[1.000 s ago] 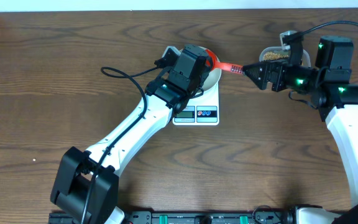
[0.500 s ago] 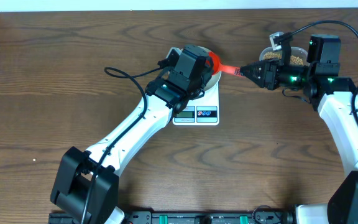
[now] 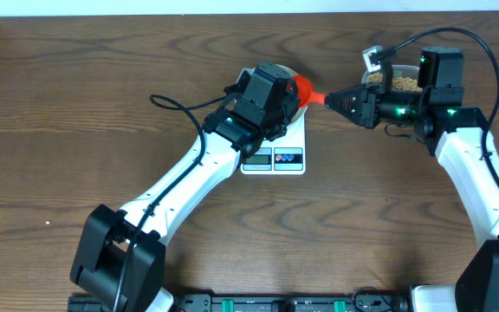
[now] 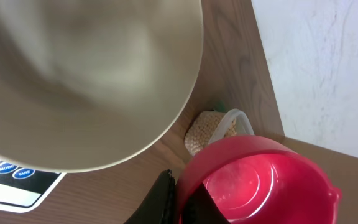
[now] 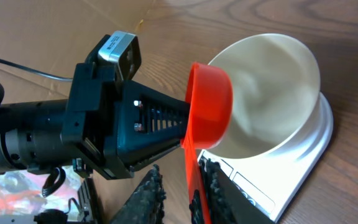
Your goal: Scoop item into bowl and weigh 50g on scale
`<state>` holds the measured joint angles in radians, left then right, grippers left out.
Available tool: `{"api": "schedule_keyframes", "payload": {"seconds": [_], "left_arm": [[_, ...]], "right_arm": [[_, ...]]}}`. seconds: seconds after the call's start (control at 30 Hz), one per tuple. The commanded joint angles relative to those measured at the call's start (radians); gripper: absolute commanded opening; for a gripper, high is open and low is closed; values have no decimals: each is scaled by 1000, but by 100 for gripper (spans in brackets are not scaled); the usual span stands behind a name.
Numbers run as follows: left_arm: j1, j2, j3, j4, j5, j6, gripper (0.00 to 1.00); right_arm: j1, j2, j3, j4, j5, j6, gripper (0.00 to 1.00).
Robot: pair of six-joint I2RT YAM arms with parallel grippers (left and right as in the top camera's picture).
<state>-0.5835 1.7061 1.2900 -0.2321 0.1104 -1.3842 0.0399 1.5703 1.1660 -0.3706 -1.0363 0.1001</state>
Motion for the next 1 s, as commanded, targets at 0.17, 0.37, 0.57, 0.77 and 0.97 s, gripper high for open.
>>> {"api": "schedule_keyframes", "payload": {"seconds": [0.17,0.37,0.57,0.77,0.97], "left_arm": [[3,2,3,-2,13,-6,8],[3,2,3,-2,14,-6,7],[3,2,3,-3,13,-5,13],[3,2,2,-7,13,-5,66],[10,2,3,-14,-1,41,81]], "right_arm": [[8,1,16,4,-9,19,10],[8,1,16,4,-9,29,3],[7,1,16,16,-9,37,1],[6,1,16,30,-8,38,1],[-30,1,16,31,39,87,1]]}}
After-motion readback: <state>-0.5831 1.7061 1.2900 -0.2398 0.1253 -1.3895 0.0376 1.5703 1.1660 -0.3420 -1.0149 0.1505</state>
